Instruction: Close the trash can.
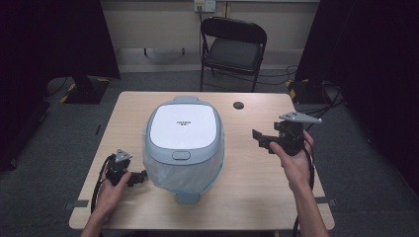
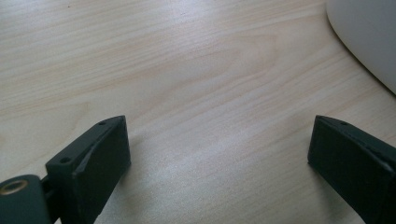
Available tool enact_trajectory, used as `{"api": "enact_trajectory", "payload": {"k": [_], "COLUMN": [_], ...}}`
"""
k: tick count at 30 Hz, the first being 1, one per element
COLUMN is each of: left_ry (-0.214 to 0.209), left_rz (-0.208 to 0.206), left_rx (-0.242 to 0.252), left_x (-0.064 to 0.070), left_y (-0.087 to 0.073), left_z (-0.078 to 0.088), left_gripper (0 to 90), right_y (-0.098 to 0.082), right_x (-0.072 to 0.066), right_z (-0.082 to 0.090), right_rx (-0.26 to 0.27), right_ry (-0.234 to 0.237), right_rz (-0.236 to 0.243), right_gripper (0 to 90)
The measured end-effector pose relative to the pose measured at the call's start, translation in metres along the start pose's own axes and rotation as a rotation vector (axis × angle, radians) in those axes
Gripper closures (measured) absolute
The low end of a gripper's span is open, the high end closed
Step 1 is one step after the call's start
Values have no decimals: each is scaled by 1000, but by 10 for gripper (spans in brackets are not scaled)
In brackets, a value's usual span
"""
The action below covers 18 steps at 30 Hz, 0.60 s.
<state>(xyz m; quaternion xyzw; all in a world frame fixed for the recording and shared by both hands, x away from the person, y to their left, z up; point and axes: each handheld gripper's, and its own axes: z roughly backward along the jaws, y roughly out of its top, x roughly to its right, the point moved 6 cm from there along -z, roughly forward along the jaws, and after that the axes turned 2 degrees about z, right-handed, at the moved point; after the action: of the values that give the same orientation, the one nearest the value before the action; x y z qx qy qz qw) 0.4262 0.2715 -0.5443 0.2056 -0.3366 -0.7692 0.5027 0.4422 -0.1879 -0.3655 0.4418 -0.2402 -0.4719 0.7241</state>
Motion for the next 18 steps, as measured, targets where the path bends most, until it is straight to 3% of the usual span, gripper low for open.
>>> {"api": "enact_trajectory", "payload": {"k": [1,2,5,18], "left_ry": [0,-1,-2,-10], "left_rz": [0,2,3,-1], "left_rx": [0,0,0,1], "left_x": [0,0,0,0], "left_y": [0,0,0,0], "left_z": [0,0,0,0], "left_gripper": [52,52,52,51], "right_y": [-14,-14,-36,-89], "right_x": [7,7,17,52], "right_z": [-3,-3,-7,-14], "right_rx": [-24,-24,-67,-139], "right_ry": [-3,-3,-19,-98], "right_rz": [-25,-25,-44,-95], "right_gripper": [150,150,150,152]}}
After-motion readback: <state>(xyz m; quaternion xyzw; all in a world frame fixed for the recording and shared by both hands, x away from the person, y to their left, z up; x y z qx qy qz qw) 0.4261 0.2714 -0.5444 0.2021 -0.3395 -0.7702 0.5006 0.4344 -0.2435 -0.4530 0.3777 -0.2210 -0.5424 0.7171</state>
